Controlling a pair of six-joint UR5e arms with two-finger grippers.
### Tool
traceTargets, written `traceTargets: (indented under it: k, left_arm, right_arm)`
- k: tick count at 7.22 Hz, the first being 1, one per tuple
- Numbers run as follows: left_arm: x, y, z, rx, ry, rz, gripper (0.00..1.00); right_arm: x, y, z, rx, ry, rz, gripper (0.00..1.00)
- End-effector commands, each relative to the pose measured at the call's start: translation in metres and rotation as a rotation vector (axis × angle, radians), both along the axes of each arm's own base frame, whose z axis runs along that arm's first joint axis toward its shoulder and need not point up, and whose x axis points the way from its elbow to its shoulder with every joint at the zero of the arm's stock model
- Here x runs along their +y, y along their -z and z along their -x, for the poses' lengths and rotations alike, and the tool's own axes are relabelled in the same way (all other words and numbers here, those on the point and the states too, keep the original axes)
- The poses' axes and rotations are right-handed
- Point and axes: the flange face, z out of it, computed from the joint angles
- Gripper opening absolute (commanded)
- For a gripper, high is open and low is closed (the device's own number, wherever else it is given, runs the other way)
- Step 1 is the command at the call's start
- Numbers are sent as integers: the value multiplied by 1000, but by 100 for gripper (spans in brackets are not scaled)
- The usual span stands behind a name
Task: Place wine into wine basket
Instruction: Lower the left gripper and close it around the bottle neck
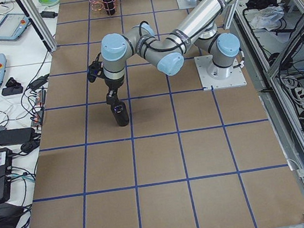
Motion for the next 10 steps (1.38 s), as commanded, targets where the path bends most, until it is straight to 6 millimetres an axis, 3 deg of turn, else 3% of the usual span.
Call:
traceTargets:
  k: [1,5,7,10]
  left_arm:
    - [-7,10,6,2,3,-20,89]
    - [-12,26,-6,11,-13,-37,85]
    - [-12,26,-7,12,-17,-40,75]
    - [-10,28,-7,19,-20,-50,52]
  right_arm:
    - [6,-9,-7,-12,-8,16,100]
    - [11,-13,-17,-83,-64,20,100]
    - [11,-12,-15,-66,-65,15,100]
    - [11,-12,-15,-64,-66,12,100]
